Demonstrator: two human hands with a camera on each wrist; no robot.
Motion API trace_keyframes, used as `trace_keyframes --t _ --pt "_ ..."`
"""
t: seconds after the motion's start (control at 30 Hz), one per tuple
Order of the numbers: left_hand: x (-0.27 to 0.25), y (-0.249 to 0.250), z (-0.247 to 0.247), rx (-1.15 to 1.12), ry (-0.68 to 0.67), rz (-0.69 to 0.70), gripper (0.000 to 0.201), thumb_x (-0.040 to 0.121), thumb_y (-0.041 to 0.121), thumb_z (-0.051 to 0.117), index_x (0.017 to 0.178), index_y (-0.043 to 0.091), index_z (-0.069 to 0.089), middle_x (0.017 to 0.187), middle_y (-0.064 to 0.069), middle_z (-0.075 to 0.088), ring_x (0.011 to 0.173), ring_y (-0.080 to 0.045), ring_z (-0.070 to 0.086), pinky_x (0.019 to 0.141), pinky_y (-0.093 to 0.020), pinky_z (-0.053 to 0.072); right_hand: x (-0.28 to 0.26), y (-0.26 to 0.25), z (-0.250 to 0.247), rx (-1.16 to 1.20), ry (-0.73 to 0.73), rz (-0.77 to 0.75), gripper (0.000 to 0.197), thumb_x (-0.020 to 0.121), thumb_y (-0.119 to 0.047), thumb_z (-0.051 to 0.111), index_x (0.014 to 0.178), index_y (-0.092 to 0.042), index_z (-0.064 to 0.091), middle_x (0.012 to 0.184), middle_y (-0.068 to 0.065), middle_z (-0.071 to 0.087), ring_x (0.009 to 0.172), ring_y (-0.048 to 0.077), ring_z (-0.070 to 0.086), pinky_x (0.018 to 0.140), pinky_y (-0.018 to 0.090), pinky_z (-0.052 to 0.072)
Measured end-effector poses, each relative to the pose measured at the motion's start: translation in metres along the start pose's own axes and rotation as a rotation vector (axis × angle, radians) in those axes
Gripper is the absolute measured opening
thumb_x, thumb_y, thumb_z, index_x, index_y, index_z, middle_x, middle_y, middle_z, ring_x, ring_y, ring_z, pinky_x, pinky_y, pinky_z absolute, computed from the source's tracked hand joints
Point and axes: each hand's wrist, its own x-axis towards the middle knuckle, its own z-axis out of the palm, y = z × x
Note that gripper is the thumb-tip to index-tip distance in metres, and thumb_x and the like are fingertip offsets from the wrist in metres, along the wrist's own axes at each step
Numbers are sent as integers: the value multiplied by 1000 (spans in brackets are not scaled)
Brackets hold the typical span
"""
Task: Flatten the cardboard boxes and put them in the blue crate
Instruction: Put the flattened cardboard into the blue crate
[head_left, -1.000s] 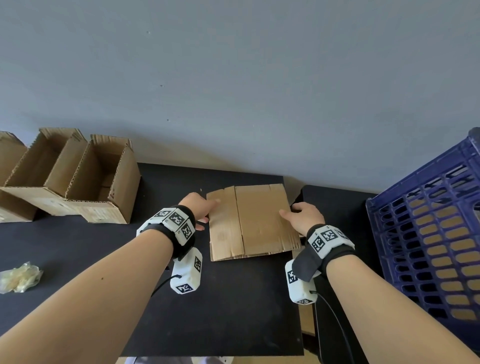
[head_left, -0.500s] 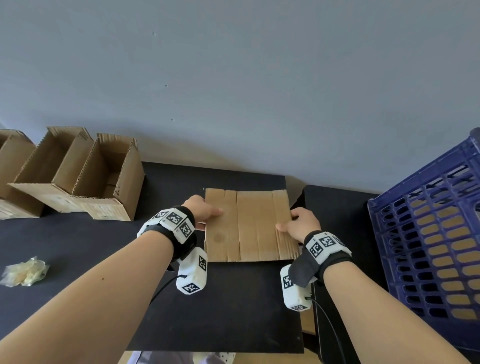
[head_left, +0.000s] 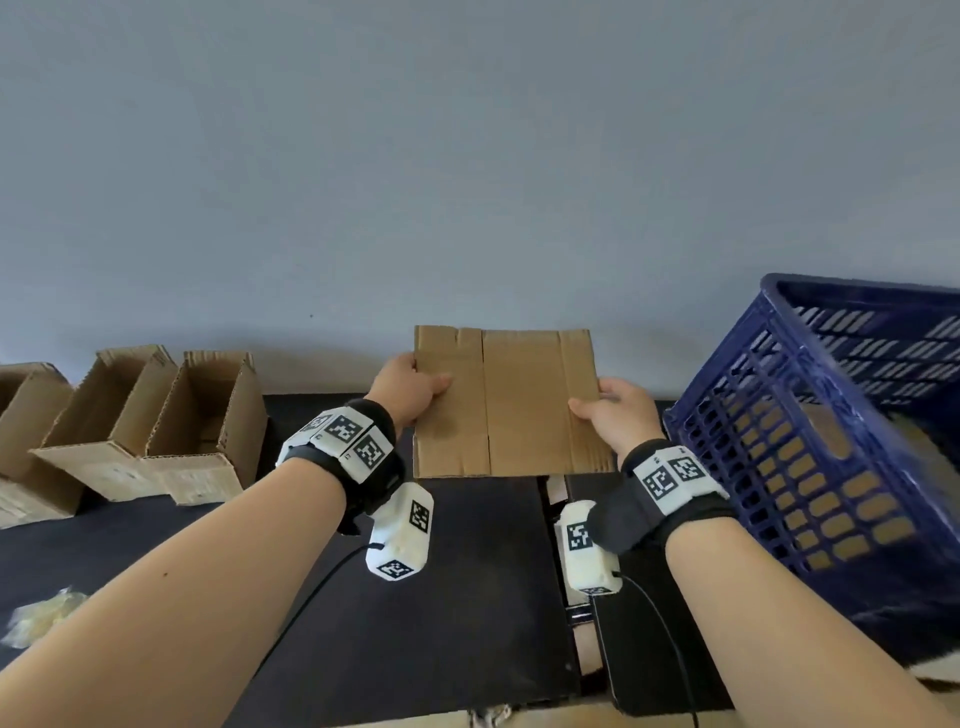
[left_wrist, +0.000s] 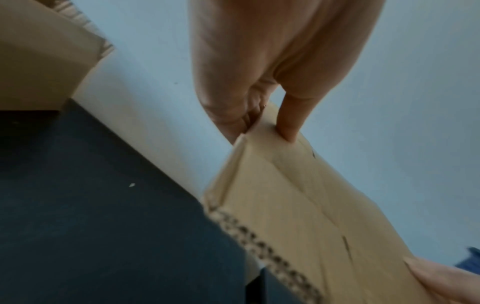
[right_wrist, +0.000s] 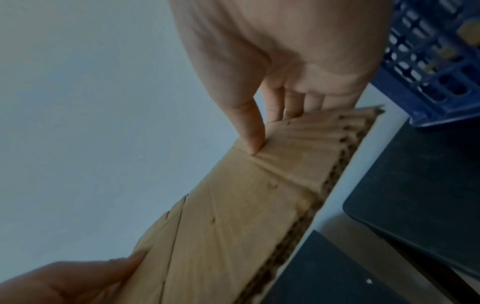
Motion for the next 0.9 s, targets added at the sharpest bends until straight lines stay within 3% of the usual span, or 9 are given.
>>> trace_keyframes --t 0.2,0.43,0.6,0.8,0.9 --pt "-35 34 21 -33 -35 146 40 91 18 61 128 8 49 122 -11 60 108 -28 60 96 -46 49 -42 -23 -44 88 203 -83 29 83 -7 67 112 -11 65 103 5 67 91 19 63 81 29 50" --pt "-85 62 46 -104 -171 286 32 93 21 58 123 12 52 117 -5 61 105 -24 61 91 -40 51 -104 -32 -112 134 301 -122 31 81 -6 69 111 -13 67 102 2 70 94 17 65 90 37 52" --pt "-129 85 81 -131 -263 395 24 97 24 50 117 11 54 117 -7 61 107 -24 60 95 -41 49 -142 -28 -165 119 435 -158 25 82 -7 69 103 -21 67 95 -3 69 94 16 65 91 36 51" --pt "-164 109 123 -81 -316 457 25 96 24 53 117 11 56 118 -8 62 107 -25 60 95 -42 50 -165 -17 -217 112 560 -187 26 81 -5 68 100 -24 66 86 -9 66 90 13 64 90 33 51" --pt "-175 126 153 -72 -343 497 21 94 21 55 110 7 58 113 -11 63 103 -25 61 88 -39 54 -165 -10 -249 115 648 -206 24 81 -7 68 99 -23 64 88 -7 64 89 13 62 88 31 49"
